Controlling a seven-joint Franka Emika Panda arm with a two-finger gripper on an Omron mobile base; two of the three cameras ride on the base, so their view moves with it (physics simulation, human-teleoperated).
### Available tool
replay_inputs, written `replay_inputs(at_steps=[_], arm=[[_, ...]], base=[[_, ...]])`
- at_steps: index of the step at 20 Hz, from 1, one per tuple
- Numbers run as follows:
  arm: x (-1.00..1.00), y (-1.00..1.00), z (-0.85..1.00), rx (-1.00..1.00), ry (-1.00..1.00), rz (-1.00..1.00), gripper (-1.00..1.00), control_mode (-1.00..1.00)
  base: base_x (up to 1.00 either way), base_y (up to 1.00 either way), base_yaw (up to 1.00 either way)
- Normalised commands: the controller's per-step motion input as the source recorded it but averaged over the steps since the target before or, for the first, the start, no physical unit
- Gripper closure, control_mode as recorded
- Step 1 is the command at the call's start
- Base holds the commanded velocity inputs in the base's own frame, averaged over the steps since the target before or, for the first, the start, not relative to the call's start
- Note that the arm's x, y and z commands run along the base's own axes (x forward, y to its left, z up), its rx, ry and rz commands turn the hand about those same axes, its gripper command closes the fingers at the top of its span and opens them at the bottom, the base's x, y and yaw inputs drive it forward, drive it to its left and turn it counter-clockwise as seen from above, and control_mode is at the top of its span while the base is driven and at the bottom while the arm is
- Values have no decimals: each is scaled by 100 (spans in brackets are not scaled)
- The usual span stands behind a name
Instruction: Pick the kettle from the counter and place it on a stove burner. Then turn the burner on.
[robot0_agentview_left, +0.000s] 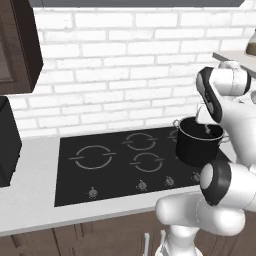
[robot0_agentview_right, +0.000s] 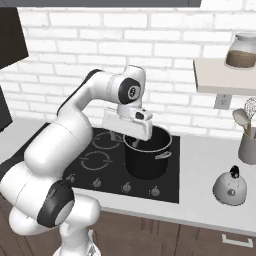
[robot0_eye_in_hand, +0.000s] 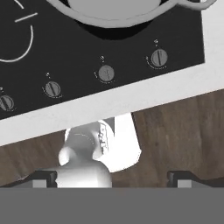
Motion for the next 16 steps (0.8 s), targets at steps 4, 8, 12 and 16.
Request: replay_inputs(at_steps=[4,8,12,16], arm=[[0,-56,-42,0,-10,-9,-100,-100],[0,-70,-22,0,-12,-11,-100,-100],[1,-70,-1,0,-4,-9,-100,-100],[0,-72,0,0,-8,-6,-100,-100]], base=[[0,0,0],[0,0,0],[0,0,0],[0,0,0]])
